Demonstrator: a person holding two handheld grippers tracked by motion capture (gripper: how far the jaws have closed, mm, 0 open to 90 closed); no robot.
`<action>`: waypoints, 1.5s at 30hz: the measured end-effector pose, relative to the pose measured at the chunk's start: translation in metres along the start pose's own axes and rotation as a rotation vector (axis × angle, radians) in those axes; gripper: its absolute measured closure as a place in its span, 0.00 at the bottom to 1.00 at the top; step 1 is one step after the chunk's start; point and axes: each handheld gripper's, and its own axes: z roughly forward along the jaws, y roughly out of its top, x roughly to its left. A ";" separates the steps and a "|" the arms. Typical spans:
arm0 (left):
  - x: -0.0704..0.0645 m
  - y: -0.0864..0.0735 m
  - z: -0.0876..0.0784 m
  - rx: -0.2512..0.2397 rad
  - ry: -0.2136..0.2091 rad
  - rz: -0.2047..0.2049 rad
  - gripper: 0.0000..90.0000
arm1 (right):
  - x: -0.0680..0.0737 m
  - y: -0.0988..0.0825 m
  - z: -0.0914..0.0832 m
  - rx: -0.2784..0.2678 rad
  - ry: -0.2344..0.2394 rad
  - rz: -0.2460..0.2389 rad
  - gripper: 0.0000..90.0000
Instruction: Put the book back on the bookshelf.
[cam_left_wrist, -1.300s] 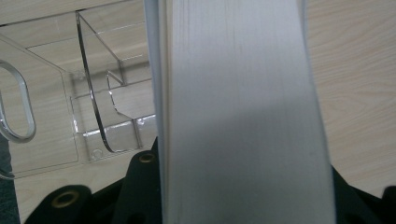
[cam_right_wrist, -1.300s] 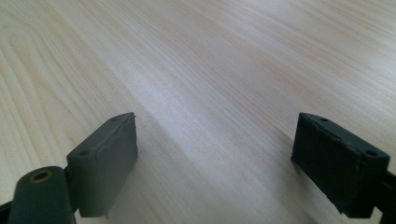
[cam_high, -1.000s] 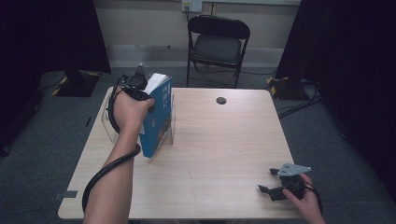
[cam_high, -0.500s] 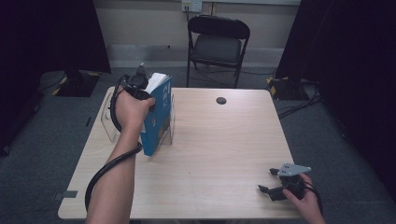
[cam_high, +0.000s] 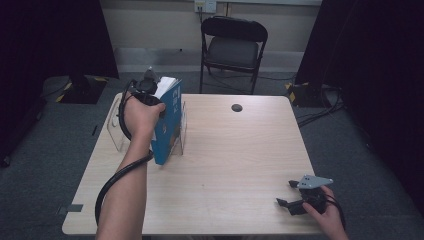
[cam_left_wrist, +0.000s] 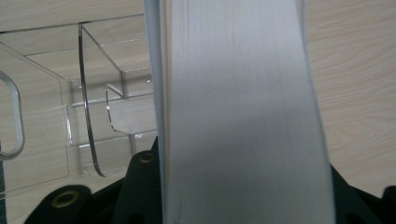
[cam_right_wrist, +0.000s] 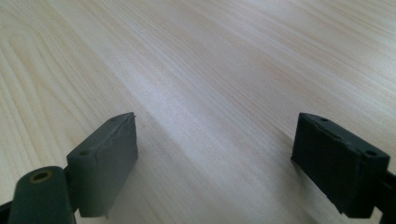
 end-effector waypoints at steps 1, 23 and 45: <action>0.000 0.000 0.000 0.001 0.007 0.003 0.69 | 0.000 0.000 0.000 0.000 0.000 0.000 0.15; 0.001 -0.005 0.006 -0.045 0.025 -0.006 0.68 | 0.000 0.000 0.000 0.000 0.000 0.001 0.15; 0.004 -0.012 0.008 0.032 0.031 -0.007 0.66 | 0.001 0.000 0.000 0.000 0.000 -0.001 0.15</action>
